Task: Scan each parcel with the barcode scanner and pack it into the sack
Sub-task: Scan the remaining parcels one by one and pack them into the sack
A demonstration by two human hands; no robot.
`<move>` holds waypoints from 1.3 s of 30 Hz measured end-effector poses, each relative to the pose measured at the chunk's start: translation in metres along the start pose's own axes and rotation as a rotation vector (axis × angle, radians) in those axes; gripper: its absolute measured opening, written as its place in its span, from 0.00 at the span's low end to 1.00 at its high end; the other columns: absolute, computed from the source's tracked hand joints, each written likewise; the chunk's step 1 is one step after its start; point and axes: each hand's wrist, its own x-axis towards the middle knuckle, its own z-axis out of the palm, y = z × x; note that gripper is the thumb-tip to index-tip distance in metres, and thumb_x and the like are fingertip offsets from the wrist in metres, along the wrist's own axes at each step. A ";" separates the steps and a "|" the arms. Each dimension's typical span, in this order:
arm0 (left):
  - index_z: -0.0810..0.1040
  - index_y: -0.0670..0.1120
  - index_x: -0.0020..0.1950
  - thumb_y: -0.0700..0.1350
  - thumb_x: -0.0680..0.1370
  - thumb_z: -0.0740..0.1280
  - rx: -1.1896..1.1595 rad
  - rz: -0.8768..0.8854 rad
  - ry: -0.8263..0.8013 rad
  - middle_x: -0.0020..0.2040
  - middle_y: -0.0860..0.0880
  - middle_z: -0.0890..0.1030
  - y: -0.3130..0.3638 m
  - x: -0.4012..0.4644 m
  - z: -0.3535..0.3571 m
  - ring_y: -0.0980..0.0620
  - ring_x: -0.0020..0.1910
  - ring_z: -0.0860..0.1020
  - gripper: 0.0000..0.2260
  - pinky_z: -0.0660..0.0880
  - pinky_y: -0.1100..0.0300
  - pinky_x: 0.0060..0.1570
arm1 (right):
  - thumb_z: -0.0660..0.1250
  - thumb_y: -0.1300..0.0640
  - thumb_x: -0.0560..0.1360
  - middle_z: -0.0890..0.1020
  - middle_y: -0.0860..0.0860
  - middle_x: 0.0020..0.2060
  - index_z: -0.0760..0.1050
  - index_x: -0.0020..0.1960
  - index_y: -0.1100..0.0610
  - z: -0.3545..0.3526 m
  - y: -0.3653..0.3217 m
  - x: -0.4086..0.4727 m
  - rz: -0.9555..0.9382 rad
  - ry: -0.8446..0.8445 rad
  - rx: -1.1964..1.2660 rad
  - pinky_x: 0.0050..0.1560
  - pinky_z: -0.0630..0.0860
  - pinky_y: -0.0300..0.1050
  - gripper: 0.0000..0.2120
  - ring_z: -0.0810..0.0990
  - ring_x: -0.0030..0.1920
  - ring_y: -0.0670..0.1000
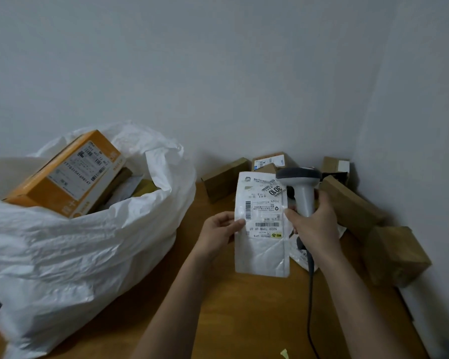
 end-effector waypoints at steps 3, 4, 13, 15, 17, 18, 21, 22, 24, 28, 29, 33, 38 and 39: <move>0.81 0.43 0.49 0.39 0.78 0.69 0.020 0.016 0.140 0.52 0.43 0.84 0.002 -0.003 -0.001 0.43 0.52 0.83 0.02 0.80 0.49 0.51 | 0.75 0.56 0.72 0.79 0.45 0.46 0.67 0.66 0.52 -0.002 -0.001 -0.002 -0.007 0.072 0.059 0.36 0.76 0.37 0.26 0.81 0.42 0.46; 0.81 0.45 0.47 0.39 0.78 0.68 0.101 0.043 0.175 0.50 0.44 0.84 0.004 -0.004 -0.001 0.44 0.51 0.83 0.03 0.81 0.49 0.50 | 0.75 0.55 0.72 0.81 0.44 0.47 0.67 0.66 0.52 -0.003 -0.001 -0.002 -0.018 0.084 0.070 0.36 0.77 0.37 0.27 0.81 0.42 0.45; 0.80 0.54 0.58 0.42 0.78 0.68 1.354 0.373 0.171 0.56 0.53 0.76 0.027 -0.005 0.017 0.48 0.60 0.66 0.11 0.58 0.50 0.65 | 0.79 0.52 0.67 0.77 0.47 0.56 0.62 0.70 0.51 0.006 -0.012 -0.007 -0.116 -0.112 -0.082 0.40 0.73 0.36 0.39 0.79 0.52 0.47; 0.80 0.54 0.58 0.42 0.78 0.67 1.367 0.439 0.148 0.58 0.53 0.75 0.030 -0.007 0.021 0.48 0.62 0.65 0.11 0.55 0.49 0.68 | 0.79 0.53 0.67 0.74 0.40 0.48 0.63 0.70 0.52 0.012 -0.009 -0.010 -0.105 -0.170 -0.144 0.34 0.69 0.29 0.38 0.78 0.44 0.38; 0.80 0.54 0.57 0.43 0.78 0.67 1.333 0.550 0.162 0.60 0.54 0.75 0.032 -0.010 0.021 0.47 0.66 0.65 0.10 0.53 0.47 0.71 | 0.78 0.56 0.69 0.75 0.41 0.47 0.65 0.68 0.52 0.018 -0.002 -0.011 -0.086 -0.186 -0.188 0.29 0.68 0.29 0.33 0.77 0.39 0.35; 0.81 0.54 0.57 0.44 0.78 0.68 1.303 0.624 0.207 0.62 0.53 0.74 0.032 -0.011 0.019 0.47 0.69 0.64 0.10 0.52 0.45 0.73 | 0.77 0.58 0.70 0.77 0.46 0.49 0.66 0.68 0.52 0.020 0.001 -0.011 -0.076 -0.179 -0.204 0.30 0.67 0.30 0.31 0.77 0.38 0.39; 0.76 0.52 0.65 0.45 0.75 0.72 1.072 0.688 0.530 0.70 0.48 0.66 0.026 -0.013 0.015 0.45 0.73 0.58 0.18 0.56 0.42 0.74 | 0.75 0.59 0.71 0.77 0.51 0.51 0.66 0.69 0.54 0.021 0.010 -0.008 -0.010 -0.144 -0.173 0.31 0.70 0.35 0.30 0.76 0.40 0.43; 0.74 0.51 0.67 0.46 0.74 0.73 0.936 0.653 0.664 0.71 0.47 0.63 0.023 -0.013 0.014 0.45 0.72 0.57 0.22 0.58 0.45 0.73 | 0.76 0.58 0.71 0.76 0.50 0.50 0.66 0.70 0.54 0.020 0.011 -0.008 0.016 -0.128 -0.144 0.30 0.71 0.35 0.31 0.77 0.41 0.44; 0.69 0.50 0.68 0.49 0.73 0.75 0.688 0.521 0.810 0.70 0.47 0.62 0.016 -0.014 0.010 0.46 0.71 0.60 0.27 0.62 0.49 0.69 | 0.76 0.57 0.71 0.76 0.47 0.47 0.65 0.70 0.53 0.019 0.014 -0.007 0.053 -0.085 -0.091 0.28 0.71 0.34 0.32 0.79 0.41 0.47; 0.67 0.43 0.74 0.53 0.77 0.70 0.163 -0.136 0.311 0.71 0.43 0.72 -0.001 -0.010 0.006 0.45 0.64 0.73 0.29 0.72 0.52 0.58 | 0.76 0.58 0.71 0.78 0.52 0.44 0.67 0.68 0.53 0.020 0.014 -0.004 0.175 -0.052 0.063 0.27 0.73 0.35 0.29 0.79 0.31 0.45; 0.70 0.42 0.72 0.53 0.78 0.68 0.011 -0.230 0.161 0.67 0.41 0.76 -0.006 -0.010 0.005 0.44 0.59 0.77 0.25 0.74 0.52 0.54 | 0.76 0.58 0.70 0.79 0.53 0.45 0.68 0.67 0.53 0.020 0.014 -0.004 0.190 -0.056 0.079 0.27 0.73 0.35 0.29 0.79 0.31 0.45; 0.78 0.44 0.61 0.43 0.79 0.67 -0.186 -0.174 0.047 0.57 0.42 0.83 -0.019 -0.006 0.005 0.43 0.55 0.83 0.11 0.79 0.48 0.54 | 0.76 0.59 0.71 0.79 0.56 0.44 0.69 0.66 0.54 0.019 0.012 -0.006 0.199 -0.068 0.090 0.28 0.74 0.37 0.27 0.77 0.31 0.47; 0.79 0.43 0.61 0.39 0.80 0.66 -0.214 -0.098 0.213 0.55 0.42 0.84 -0.017 -0.001 0.000 0.41 0.53 0.83 0.11 0.78 0.39 0.55 | 0.69 0.52 0.77 0.78 0.54 0.35 0.70 0.65 0.56 0.009 -0.003 -0.010 0.176 -0.044 0.048 0.25 0.72 0.36 0.19 0.75 0.25 0.43; 0.79 0.43 0.61 0.39 0.80 0.66 -0.202 -0.095 0.244 0.55 0.42 0.84 -0.017 -0.001 -0.001 0.41 0.53 0.83 0.10 0.78 0.38 0.55 | 0.67 0.50 0.78 0.78 0.54 0.34 0.71 0.62 0.56 0.006 -0.009 -0.011 0.165 -0.059 0.046 0.24 0.71 0.34 0.17 0.75 0.24 0.41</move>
